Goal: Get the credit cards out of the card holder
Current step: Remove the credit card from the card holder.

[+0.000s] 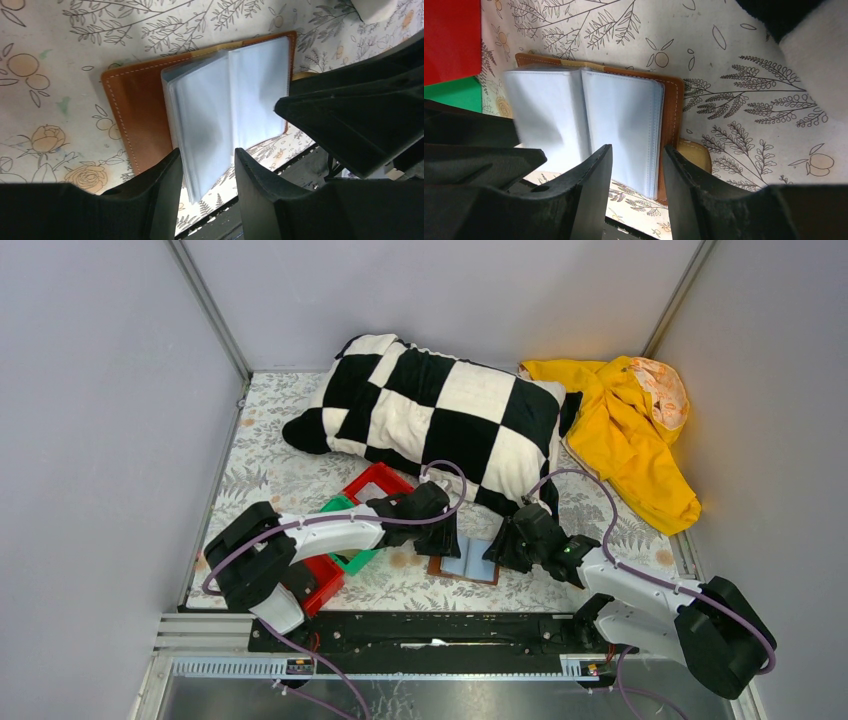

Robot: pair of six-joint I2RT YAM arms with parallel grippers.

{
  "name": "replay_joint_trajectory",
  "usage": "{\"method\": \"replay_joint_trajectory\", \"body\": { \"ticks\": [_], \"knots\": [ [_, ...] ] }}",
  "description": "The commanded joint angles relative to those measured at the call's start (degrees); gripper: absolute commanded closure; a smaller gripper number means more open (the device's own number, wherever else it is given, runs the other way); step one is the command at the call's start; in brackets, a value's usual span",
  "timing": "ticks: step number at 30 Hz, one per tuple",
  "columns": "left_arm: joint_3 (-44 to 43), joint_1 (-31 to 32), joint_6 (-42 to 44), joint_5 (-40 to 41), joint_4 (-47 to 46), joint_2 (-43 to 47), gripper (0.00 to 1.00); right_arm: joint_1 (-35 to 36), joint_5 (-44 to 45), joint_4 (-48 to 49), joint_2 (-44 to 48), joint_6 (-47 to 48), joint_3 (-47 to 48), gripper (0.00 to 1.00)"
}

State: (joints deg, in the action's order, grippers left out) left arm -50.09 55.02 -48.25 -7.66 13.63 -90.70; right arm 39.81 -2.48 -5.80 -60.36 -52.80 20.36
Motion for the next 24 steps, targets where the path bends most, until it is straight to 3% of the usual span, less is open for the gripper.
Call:
{"method": "replay_joint_trajectory", "body": {
  "ticks": [1, 9, 15, 21, 24],
  "knots": [
    [-2.99, 0.94, 0.57, -0.81, -1.41, 1.52, 0.54, 0.45, 0.9, -3.07, -0.29, -0.07, -1.28, 0.51],
    [-3.72, 1.41, 0.74, -0.95, -1.43, 1.29, 0.56, 0.53, 0.96, -3.38, 0.13, -0.13, -1.32, 0.51],
    [-4.23, 1.67, 1.06, -0.96, -1.59, 1.9, 0.71, 0.49, 1.2, -4.02, 0.98, -0.44, -1.22, 0.51],
    [-4.15, 1.66, 1.18, -0.29, -0.85, 2.34, 0.77, 0.45, 2.22, -7.54, 4.99, -0.08, 0.28, 0.51],
    [-4.19, 1.66, 1.32, -0.03, -0.62, 2.37, 0.88, 0.44, 2.89, -10.29, 6.99, 1.01, 2.58, 0.51]
  ]
}}
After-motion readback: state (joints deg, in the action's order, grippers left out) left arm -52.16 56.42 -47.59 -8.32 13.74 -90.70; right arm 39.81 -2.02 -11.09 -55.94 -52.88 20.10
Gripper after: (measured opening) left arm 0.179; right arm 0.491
